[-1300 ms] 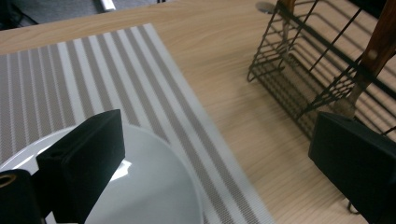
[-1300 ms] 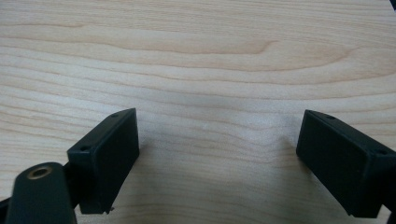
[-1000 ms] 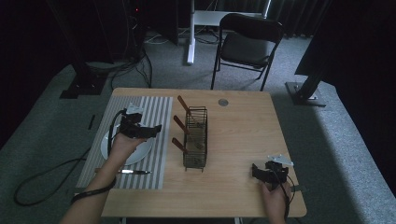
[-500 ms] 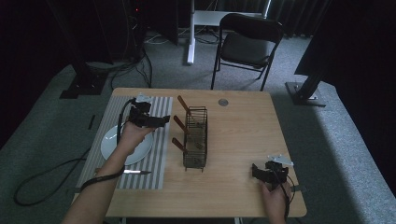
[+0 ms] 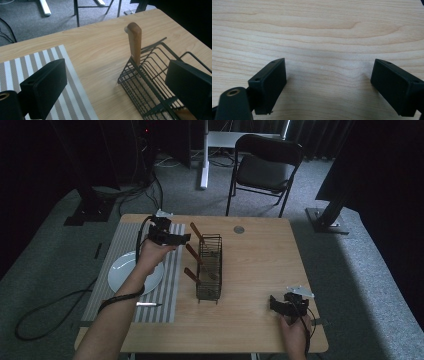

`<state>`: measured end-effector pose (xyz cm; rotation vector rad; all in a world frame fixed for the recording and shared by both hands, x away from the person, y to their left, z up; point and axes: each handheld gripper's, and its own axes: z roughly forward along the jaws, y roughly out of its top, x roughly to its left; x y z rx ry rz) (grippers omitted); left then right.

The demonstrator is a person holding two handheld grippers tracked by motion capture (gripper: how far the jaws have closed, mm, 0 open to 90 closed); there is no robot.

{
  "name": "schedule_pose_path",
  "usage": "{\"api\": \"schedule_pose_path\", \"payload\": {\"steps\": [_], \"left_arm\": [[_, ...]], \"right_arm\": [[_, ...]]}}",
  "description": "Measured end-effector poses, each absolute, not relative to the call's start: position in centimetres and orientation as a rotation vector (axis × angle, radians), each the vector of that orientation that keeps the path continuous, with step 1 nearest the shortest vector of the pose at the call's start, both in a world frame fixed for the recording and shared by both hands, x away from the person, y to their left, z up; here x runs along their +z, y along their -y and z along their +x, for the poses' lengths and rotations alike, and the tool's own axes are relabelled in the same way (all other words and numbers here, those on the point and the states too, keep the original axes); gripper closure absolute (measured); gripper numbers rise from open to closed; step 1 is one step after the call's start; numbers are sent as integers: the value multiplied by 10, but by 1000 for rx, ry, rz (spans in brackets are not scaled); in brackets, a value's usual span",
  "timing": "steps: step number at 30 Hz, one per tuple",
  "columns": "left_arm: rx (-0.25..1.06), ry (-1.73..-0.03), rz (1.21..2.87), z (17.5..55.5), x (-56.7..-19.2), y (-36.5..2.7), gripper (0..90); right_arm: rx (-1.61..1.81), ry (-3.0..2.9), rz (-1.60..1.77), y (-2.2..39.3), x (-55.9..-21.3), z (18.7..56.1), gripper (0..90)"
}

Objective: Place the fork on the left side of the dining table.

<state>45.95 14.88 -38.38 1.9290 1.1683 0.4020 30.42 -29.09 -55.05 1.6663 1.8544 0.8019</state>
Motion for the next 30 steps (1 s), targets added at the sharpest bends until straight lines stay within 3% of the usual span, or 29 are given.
{"api": "schedule_pose_path", "payload": {"steps": [15,17,23,30], "left_arm": [[376,-1168,1957,476,-391,-126,66],[366,-1173,1946,480,-391,-123,138],[312,-1178,1934,485,-393,-117,194],[267,-1205,1883,489,-398,-114,393]], "right_arm": [[802,-1855,1666,291,-550,304,128],[802,-1854,1666,291,-550,304,127],[802,-1855,1667,291,-550,304,128],[802,-1855,1667,291,-550,304,128]]}}
